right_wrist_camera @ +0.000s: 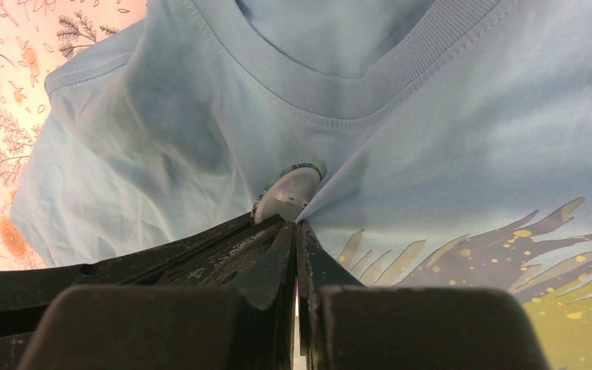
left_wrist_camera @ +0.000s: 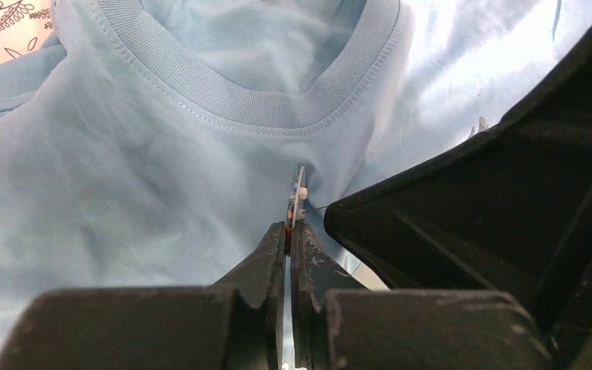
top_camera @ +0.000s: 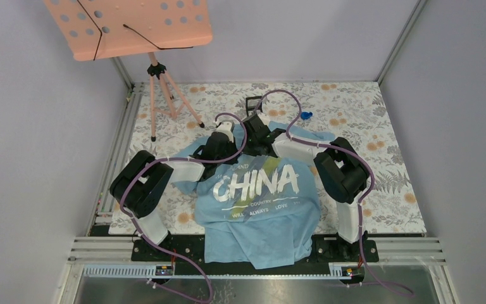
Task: Pin the brooch onto the clothing
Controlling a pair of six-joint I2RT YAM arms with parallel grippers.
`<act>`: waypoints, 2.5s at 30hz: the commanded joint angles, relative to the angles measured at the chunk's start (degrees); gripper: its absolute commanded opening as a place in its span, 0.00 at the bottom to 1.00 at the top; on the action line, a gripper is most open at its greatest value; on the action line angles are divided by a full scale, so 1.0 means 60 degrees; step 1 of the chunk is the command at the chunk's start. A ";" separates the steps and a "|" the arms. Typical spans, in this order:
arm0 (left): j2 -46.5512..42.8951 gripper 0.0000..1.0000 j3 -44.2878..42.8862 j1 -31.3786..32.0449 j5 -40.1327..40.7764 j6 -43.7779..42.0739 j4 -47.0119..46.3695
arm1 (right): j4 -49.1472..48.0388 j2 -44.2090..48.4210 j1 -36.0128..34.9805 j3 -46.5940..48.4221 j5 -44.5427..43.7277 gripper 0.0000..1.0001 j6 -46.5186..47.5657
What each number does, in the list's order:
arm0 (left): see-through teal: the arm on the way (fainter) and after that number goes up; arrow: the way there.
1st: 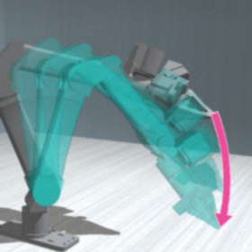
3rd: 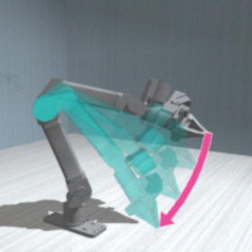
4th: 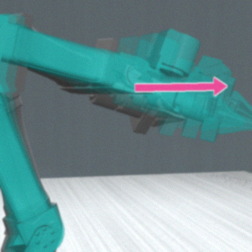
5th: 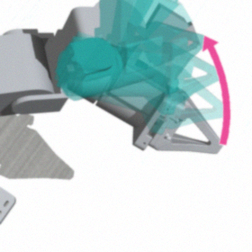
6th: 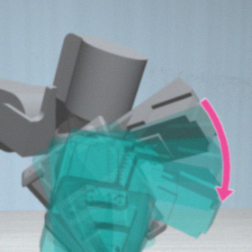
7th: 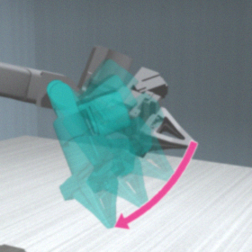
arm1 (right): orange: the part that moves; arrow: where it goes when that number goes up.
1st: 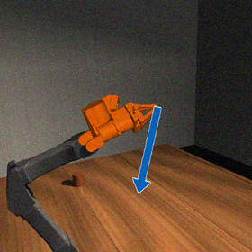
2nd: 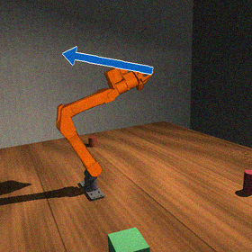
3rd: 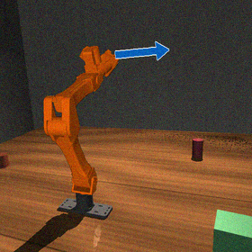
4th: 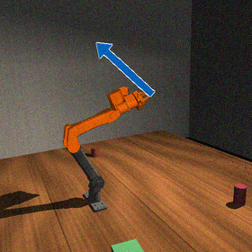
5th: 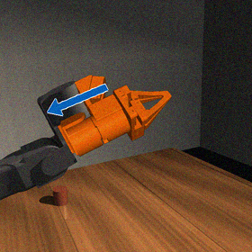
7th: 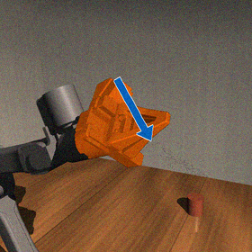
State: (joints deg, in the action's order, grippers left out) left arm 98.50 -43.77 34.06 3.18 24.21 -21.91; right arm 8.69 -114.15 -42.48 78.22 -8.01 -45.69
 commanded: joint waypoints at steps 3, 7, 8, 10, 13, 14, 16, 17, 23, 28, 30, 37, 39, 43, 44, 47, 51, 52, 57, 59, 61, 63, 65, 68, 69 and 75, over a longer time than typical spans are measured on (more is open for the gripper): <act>0.0006 0.00 -0.0279 0.0021 -0.0310 -0.0151 -0.0262 | -0.0753 0.0125 -0.0003 0.0132 0.0832 0.00 0.0302; -0.0095 0.00 -0.0215 0.0007 -0.0414 -0.0084 -0.0401 | -0.0721 -0.0153 -0.0006 0.0064 0.1085 0.00 0.0299; -0.0129 0.00 -0.0186 0.0006 -0.0413 -0.0063 -0.0425 | -0.0680 -0.0202 -0.0002 0.0029 0.1073 0.00 0.0292; -0.0189 0.00 -0.0113 0.0006 -0.0420 0.0001 -0.0508 | -0.0649 -0.0258 0.0001 -0.0071 0.1021 0.00 0.0291; -0.0241 0.00 0.0000 -0.0033 -0.0484 0.0184 -0.0658 | -0.0579 -0.0306 -0.0009 -0.0188 0.0982 0.00 0.0325; -0.0244 0.00 0.0044 -0.0068 -0.0665 0.0267 -0.0730 | -0.0559 -0.0320 -0.0001 -0.0189 0.0971 0.00 0.0369; -0.0240 0.00 0.0137 -0.0114 -0.0883 0.0412 -0.0918 | -0.0531 -0.0334 -0.0003 -0.0189 0.1010 0.00 0.0440; -0.0237 0.00 0.0169 -0.0135 -0.0968 0.0475 -0.0988 | -0.0528 -0.0340 -0.0002 -0.0182 0.1042 0.02 0.0507; -0.0195 0.00 0.0248 -0.0276 -0.1279 0.0658 -0.1138 | -0.0826 0.0203 -0.0002 -0.0491 0.1305 0.26 0.0941; -0.0186 0.00 0.0342 -0.0442 -0.1456 0.0726 -0.1153 | -0.1140 0.1362 -0.0009 -0.1346 0.1501 0.47 0.1311; -0.0200 0.00 0.0364 -0.0502 -0.1474 0.0740 -0.1180 | -0.1157 0.1772 -0.0009 -0.1683 0.1457 0.50 0.1397; -0.0164 0.00 0.0400 -0.0587 -0.1840 0.0783 -0.1370 | -0.1750 0.2851 0.0006 -0.2933 0.1283 0.59 0.1449; -0.0196 0.00 0.0448 -0.0606 -0.1984 0.0784 -0.1509 | -0.1785 0.3012 0.0051 -0.3197 0.0998 0.59 0.1440; -0.0327 0.00 0.0614 -0.0652 -0.2441 0.0768 -0.1999 | -0.1844 0.3174 0.0168 -0.3524 0.0724 0.59 0.1292; -0.0374 0.00 0.0672 -0.0653 -0.2567 0.0744 -0.2165 | -0.1848 0.3168 0.0193 -0.3549 0.0682 0.59 0.1310; -0.0491 0.00 0.0746 -0.0653 -0.2957 0.0724 -0.2590 | -0.1828 0.3036 0.0214 -0.3555 0.0558 0.60 0.1456; -0.0569 0.00 0.0703 -0.0667 -0.3375 0.0746 -0.2800 | -0.1961 0.2897 0.0214 -0.3670 0.0440 0.59 0.1475; -0.0591 0.00 0.0714 -0.0668 -0.3455 0.0762 -0.2886 | -0.2028 0.2893 0.0223 -0.3743 0.0366 0.58 0.1446; -0.0704 0.00 0.0696 -0.0696 -0.3947 0.0832 -0.3197 | -0.2030 0.3109 0.0226 -0.4121 -0.0286 0.54 0.1220; -0.0761 0.00 0.0721 -0.0731 -0.4125 0.0913 -0.3344 | -0.2127 0.3330 0.0260 -0.4433 -0.0547 0.54 0.1163; -0.0806 0.00 0.0770 -0.0792 -0.4315 0.1069 -0.3533 | -0.2302 0.3561 0.0308 -0.4704 -0.0663 0.53 0.1159; -0.0841 0.00 0.0823 -0.0887 -0.4577 0.1303 -0.3767 | -0.2506 0.3722 0.0361 -0.4893 -0.0664 0.54 0.1244; -0.0880 0.00 0.0851 -0.0953 -0.4797 0.1520 -0.3963 | -0.2864 0.3878 0.0398 -0.5101 -0.0490 0.56 0.1406; -0.0953 0.00 0.0874 -0.1038 -0.5061 0.1729 -0.4097 | -0.3850 0.4091 0.0429 -0.5574 0.0026 0.62 0.1714; -0.0968 0.00 0.0865 -0.1066 -0.5101 0.1764 -0.4029 | -0.4211 0.4156 0.0433 -0.5749 0.0133 0.63 0.1793; -0.1119 0.00 0.0831 -0.1247 -0.5172 0.1803 -0.3513 | -0.6204 0.4353 0.0452 -0.6424 0.1422 0.69 0.2510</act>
State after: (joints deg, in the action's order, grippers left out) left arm 94.83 -38.74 27.31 -25.39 34.24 -40.36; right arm -16.82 -90.19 -40.10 41.30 -5.17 -34.65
